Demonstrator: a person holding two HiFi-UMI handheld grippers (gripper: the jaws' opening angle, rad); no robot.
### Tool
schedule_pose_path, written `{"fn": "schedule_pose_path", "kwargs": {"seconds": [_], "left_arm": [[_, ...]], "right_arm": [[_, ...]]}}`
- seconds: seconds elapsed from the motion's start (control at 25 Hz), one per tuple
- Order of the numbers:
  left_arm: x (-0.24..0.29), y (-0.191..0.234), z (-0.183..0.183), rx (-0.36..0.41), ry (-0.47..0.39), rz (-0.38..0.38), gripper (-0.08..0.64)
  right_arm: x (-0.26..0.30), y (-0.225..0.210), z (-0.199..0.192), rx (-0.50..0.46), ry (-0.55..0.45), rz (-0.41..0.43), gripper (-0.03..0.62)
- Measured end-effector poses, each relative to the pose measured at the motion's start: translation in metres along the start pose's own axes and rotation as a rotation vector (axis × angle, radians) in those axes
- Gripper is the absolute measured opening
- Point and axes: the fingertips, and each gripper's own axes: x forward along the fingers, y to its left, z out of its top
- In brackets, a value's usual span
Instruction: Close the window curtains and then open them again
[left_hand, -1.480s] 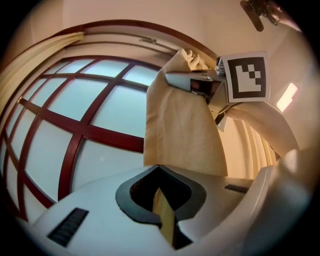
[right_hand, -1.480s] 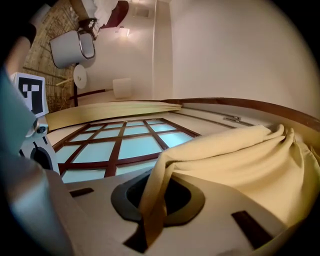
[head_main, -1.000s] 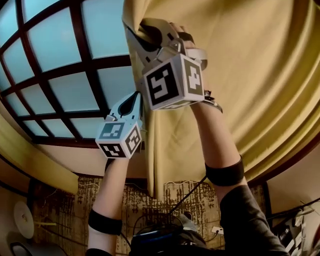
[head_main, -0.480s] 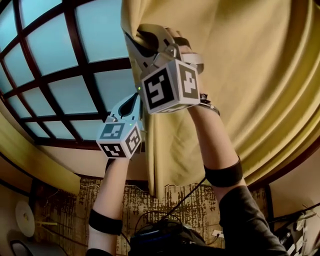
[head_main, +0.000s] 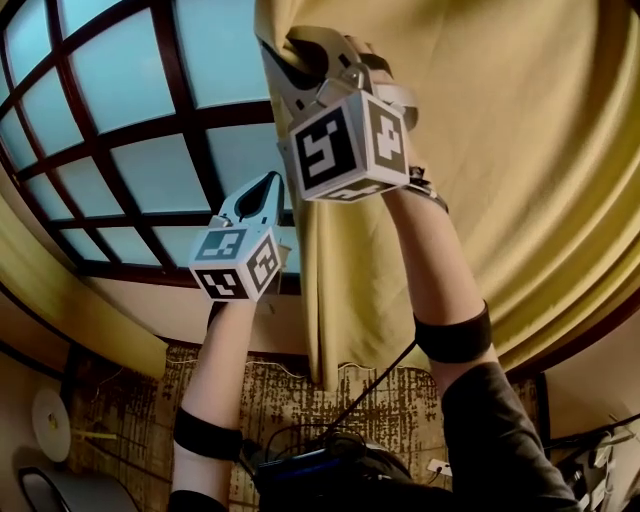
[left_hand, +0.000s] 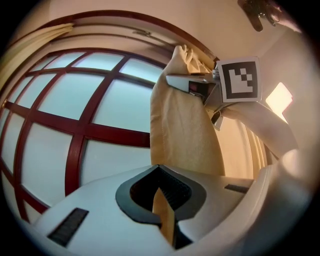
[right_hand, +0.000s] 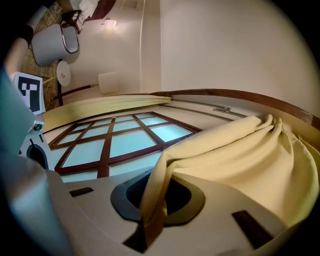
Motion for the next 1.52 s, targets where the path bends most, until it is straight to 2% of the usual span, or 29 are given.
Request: {"fn": "schedule_pose_path", "kwargs": {"seconds": [0.2, 0.4, 0.56, 0.68, 0.88, 1.24, 1.52], "left_arm": [[-0.015, 0.033, 0.007, 0.0, 0.006, -0.009, 0.002], [-0.03, 0.072, 0.013, -0.034, 0.005, -0.01, 0.002], [-0.042, 0.095, 0.018, -0.041, 0.001, -0.005, 0.002], [-0.05, 0.111, 0.022, -0.031, -0.003, 0.005, 0.002], [-0.071, 0.156, 0.027, -0.025, -0.01, 0.043, 0.002], [-0.108, 0.235, 0.024, -0.052, -0.022, 0.114, 0.002], [-0.139, 0.308, 0.039, -0.045, -0.022, 0.174, 0.002]], "right_arm": [[0.024, 0.012, 0.026, -0.031, 0.013, -0.021, 0.032], [0.051, 0.026, 0.045, -0.057, 0.038, -0.012, 0.037], [0.069, 0.056, 0.063, -0.108, 0.05, 0.038, 0.032], [0.086, 0.079, 0.079, -0.078, 0.025, 0.053, 0.035], [0.115, 0.092, 0.107, -0.099, 0.018, 0.037, 0.032], [0.178, 0.151, 0.158, -0.142, -0.013, 0.099, 0.032], [0.238, 0.191, 0.21, -0.116, -0.074, 0.123, 0.032]]}}
